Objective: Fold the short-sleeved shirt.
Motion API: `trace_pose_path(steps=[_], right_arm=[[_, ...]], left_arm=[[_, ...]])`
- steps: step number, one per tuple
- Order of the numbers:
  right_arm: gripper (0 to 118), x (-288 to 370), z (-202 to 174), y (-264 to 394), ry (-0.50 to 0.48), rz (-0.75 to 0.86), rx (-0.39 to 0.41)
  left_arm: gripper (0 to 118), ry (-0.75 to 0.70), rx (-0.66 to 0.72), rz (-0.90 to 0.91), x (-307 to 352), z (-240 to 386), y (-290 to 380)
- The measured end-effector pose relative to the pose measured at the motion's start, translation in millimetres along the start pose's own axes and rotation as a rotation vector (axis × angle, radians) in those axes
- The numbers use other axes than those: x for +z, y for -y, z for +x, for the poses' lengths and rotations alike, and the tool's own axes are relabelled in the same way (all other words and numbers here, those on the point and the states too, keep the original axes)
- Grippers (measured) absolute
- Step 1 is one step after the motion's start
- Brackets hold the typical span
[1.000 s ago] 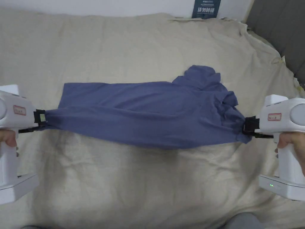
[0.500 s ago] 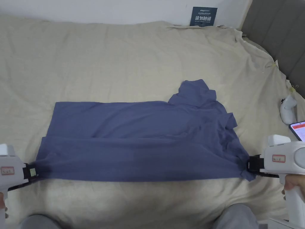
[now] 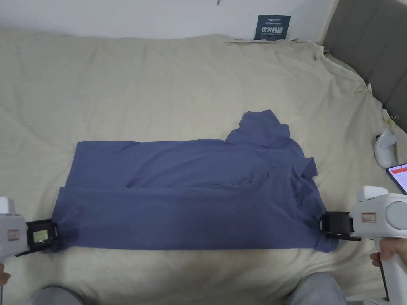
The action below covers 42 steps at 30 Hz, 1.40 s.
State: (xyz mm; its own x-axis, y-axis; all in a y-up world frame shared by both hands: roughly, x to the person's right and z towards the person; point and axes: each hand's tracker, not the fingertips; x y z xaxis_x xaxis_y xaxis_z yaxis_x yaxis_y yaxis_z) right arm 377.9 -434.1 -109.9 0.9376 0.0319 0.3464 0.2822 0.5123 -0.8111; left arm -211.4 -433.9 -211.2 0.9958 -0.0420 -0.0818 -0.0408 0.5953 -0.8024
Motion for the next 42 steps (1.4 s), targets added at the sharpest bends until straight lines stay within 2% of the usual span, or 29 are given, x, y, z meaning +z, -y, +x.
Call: trace_pose_path(steps=[4, 10, 13, 15, 16, 17, 18, 19, 20, 22, 23, 24, 26, 31, 42], right_arm=[[97, 31, 5, -29, 0.034, 0.162, 0.012], [97, 87, -22, -56, -0.016, 0.444, 0.002], [97, 98, -38, -57, -0.053, 0.563, -0.016], [97, 101, -46, -55, -0.079, 0.619, -0.015], [97, 102, -50, -53, -0.096, 0.646, -0.019], [95, 101, -54, -51, -0.104, 0.655, -0.024], [91, 102, -57, -49, -0.124, 0.665, -0.025], [82, 103, -60, -46, -0.15, 0.684, -0.022], [63, 104, -62, -43, -0.161, 0.693, -0.021], [30, 104, -69, -39, -0.148, 0.711, -0.003], [30, 105, -71, -37, -0.146, 0.719, 0.002], [25, 105, -73, -36, -0.149, 0.719, 0.0], [4, 103, -73, -36, -0.169, 0.72, -0.018], [0, 95, -78, -34, -0.179, 0.697, 0.025], [0, 80, -88, -37, -0.173, 0.68, 0.045]], left_arm=[[106, 0.014, 0.06, 0.132, 30, -10, -36], [112, 0.111, 0.05, 0.416, 67, 26, -69], [110, 0.146, 0.012, 0.518, 75, 53, -71], [104, 0.163, -0.01, 0.573, 75, 67, -68], [99, 0.181, -0.01, 0.599, 76, 72, -65], [87, 0.197, -0.008, 0.615, 77, 76, -63], [76, 0.205, -0.001, 0.639, 79, 81, -60], [64, 0.206, -0.004, 0.651, 78, 84, -58], [44, 0.209, -0.007, 0.659, 78, 86, -56], [18, 0.215, -0.016, 0.665, 77, 91, -52], [18, 0.219, -0.023, 0.667, 76, 92, -51], [14, 0.218, -0.03, 0.671, 75, 94, -49], [0, 0.216, -0.049, 0.67, 73, 95, -46], [0, 0.231, -0.065, 0.636, 67, 93, -42], [0, 0.238, -0.074, 0.612, 55, 96, -42]])
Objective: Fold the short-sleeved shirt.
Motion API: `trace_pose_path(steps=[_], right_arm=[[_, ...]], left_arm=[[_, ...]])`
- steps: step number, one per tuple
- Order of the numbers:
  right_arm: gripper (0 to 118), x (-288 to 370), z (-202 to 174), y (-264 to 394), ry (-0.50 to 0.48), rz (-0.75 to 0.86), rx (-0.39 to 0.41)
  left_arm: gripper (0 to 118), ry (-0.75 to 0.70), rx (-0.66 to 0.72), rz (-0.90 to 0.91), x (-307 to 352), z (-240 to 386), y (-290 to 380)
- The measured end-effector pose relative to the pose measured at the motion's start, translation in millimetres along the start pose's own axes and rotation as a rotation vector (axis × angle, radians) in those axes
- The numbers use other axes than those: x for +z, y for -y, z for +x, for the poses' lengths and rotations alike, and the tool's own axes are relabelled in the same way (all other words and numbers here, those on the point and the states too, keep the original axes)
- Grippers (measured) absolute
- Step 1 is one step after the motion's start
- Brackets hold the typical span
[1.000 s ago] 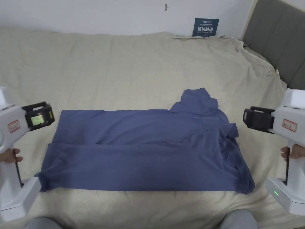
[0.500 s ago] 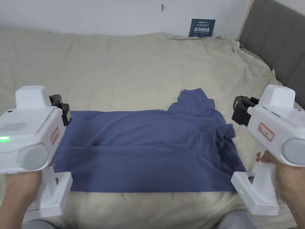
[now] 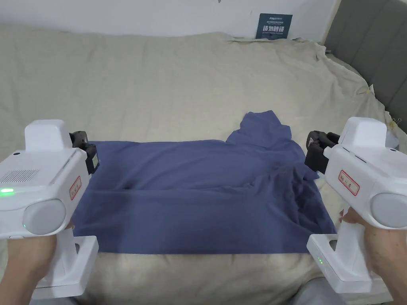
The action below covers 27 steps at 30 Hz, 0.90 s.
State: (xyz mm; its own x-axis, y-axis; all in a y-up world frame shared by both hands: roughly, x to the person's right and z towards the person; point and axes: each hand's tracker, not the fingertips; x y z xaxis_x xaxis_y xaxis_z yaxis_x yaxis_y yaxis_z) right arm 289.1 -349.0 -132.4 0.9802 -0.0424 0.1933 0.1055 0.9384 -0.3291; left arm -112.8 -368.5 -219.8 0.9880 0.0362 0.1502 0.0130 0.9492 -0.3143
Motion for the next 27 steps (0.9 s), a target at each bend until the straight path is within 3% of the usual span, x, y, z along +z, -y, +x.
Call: trace_pose_path(steps=[8, 16, 21, 22, 25, 26, 27], right_arm=[[0, -38, 2, -15, 0.001, -0.049, 0.033], [0, -133, 17, -48, 0.028, -0.198, 0.064], [1, -203, 37, -52, 0.059, -0.351, 0.03], [8, -216, 42, -51, 0.069, -0.385, 0.015], [81, -251, 52, -47, 0.09, -0.532, 0.027], [94, -259, 53, -45, 0.12, -0.558, 0.041], [94, -265, 54, -43, 0.127, -0.579, 0.042]], left_arm=[[0, 0.013, -0.014, -0.012, -19, 4, -1], [0, 0.004, -0.009, -0.016, -41, 7, -12], [0, -0.006, 0.005, -0.021, -59, 8, -16], [0, -0.009, 0.004, -0.023, -63, 9, -15], [0, -0.017, 0.016, -0.036, -73, 9, -13], [0, -0.019, 0.02, -0.041, -77, 10, -13], [0, -0.022, 0.022, -0.047, -80, 10, -12]])
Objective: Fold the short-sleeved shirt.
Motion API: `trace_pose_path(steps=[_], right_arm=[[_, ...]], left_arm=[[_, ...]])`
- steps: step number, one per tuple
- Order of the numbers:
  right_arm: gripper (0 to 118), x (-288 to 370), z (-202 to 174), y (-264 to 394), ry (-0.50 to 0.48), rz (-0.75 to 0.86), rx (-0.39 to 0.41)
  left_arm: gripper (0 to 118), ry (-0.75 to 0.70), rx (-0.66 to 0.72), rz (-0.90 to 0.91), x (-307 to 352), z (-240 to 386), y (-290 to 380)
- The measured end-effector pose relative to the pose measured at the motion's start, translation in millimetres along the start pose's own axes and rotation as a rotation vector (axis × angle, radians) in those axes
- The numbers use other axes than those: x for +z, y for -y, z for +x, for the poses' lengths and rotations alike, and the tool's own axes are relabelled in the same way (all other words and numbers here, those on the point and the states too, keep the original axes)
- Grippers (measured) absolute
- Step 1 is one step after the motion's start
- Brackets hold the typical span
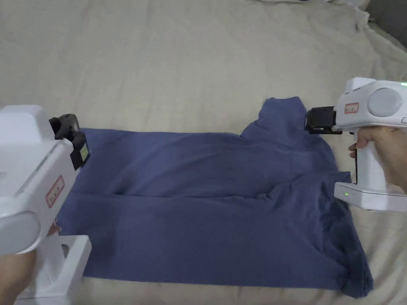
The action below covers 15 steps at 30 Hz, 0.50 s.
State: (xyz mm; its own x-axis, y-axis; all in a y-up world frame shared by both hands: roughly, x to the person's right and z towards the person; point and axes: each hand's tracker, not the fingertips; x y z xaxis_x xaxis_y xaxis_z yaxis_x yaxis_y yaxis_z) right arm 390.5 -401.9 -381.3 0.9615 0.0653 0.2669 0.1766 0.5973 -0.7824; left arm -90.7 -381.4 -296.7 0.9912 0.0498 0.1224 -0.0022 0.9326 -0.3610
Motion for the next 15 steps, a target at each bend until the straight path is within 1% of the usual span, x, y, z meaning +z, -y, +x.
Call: trace_pose_path(steps=[2, 4, 5, 7, 8, 10, 12, 13, 14, 15], right_arm=[[94, -16, 3, -4, 0.012, -0.054, -0.017], [94, -36, 9, -7, 0.003, -0.153, -0.062], [94, -45, 12, -8, 0.02, -0.188, -0.092], [94, -56, 14, -7, 0.062, -0.195, -0.119], [94, -61, 16, -9, 0.054, -0.194, -0.111], [92, -70, 18, -8, 0.063, -0.211, -0.12], [78, -78, 21, -7, 0.067, -0.225, -0.128], [68, -80, 22, -6, 0.072, -0.233, -0.139], [68, -82, 23, -6, 0.07, -0.234, -0.152], [64, -83, 25, -5, 0.063, -0.233, -0.163]], left_arm=[[0, -0.001, 0.0, -0.008, -5, 0, 1], [0, -0.002, -0.002, -0.013, -9, 1, 1], [0, -0.003, -0.003, -0.015, -10, 1, 0], [0, -0.002, 0.001, -0.016, -13, 1, 0], [0, -0.003, 0.001, -0.018, -14, 0, 0], [0, -0.005, 0.0, -0.026, -16, 0, 1], [0, -0.009, -0.005, -0.036, -19, -2, 2], [0, -0.011, -0.005, -0.04, -20, -2, 3], [0, -0.012, -0.004, -0.044, -20, -4, 4], [0, -0.014, -0.001, -0.046, -21, -5, 5]])
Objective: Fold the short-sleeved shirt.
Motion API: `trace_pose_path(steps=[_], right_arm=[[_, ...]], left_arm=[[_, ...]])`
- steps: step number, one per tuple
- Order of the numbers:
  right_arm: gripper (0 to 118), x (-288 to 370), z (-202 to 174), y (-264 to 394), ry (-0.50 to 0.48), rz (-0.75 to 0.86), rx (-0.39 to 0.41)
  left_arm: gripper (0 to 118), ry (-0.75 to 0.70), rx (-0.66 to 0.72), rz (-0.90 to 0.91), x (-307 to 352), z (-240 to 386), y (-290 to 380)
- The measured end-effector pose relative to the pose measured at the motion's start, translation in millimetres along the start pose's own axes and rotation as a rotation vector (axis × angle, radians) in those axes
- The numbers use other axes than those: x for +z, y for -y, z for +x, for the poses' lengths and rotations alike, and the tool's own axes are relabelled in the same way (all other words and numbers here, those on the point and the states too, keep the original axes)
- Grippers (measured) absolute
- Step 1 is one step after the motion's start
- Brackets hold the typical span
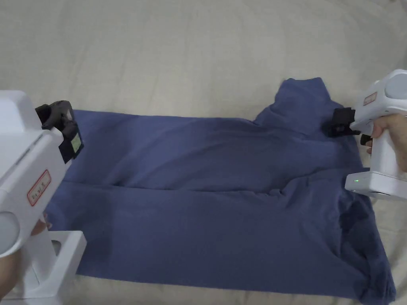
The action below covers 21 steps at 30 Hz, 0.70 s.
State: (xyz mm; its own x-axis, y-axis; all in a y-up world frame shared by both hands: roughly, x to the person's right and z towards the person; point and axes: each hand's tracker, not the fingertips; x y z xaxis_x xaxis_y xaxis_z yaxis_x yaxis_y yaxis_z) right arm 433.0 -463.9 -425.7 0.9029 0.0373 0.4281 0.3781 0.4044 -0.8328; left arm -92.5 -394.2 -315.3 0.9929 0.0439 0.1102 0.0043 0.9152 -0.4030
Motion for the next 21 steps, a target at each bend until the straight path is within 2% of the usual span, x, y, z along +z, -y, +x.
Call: trace_pose_path(steps=[1, 2, 4, 5, 6, 7, 9, 10, 11, 13, 14, 18, 21], right_arm=[[55, -3, 1, 0, 0.0, 0.001, -0.009], [41, -4, 1, 1, 0.002, 0.002, -0.014], [33, -5, 2, 1, 0.001, 0.002, -0.014], [13, -4, 1, 2, -0.002, 0.005, -0.012], [5, -4, 1, 2, -0.005, 0.01, -0.014], [4, -3, 1, 2, -0.01, 0.011, -0.023], [4, 0, -2, 3, -0.009, 0.014, 0.014], [4, 4, -4, 4, -0.002, 0.027, 0.04], [4, 7, -5, 4, -0.001, 0.036, 0.047], [4, 12, -5, 3, -0.013, 0.047, 0.054], [4, 15, -6, 3, -0.016, 0.054, 0.054], [4, 24, -8, 2, -0.02, 0.068, 0.062], [4, 26, -7, 2, -0.015, 0.071, 0.063]], left_arm=[[0, -0.003, 0.001, -0.004, -2, -1, 0], [0, -0.007, 0.001, -0.009, -3, -1, 1], [0, -0.011, 0.007, -0.016, -4, -3, 2], [0, -0.012, 0.01, -0.021, -5, -4, 2], [0, -0.016, 0.014, -0.028, -6, -6, 2], [0, -0.022, 0.02, -0.045, -8, -8, 3], [0, -0.041, 0.046, -0.074, -12, -13, 0], [7, -0.036, 0.066, -0.09, -15, -16, -3], [25, -0.04, 0.088, -0.117, -19, -19, -7], [76, -0.047, 0.136, -0.166, -32, -28, -19], [97, -0.05, 0.157, -0.176, -38, -33, -24], [103, -0.062, 0.153, -0.216, -66, -52, -50], [115, -0.068, 0.12, -0.336, -101, -65, -65]])
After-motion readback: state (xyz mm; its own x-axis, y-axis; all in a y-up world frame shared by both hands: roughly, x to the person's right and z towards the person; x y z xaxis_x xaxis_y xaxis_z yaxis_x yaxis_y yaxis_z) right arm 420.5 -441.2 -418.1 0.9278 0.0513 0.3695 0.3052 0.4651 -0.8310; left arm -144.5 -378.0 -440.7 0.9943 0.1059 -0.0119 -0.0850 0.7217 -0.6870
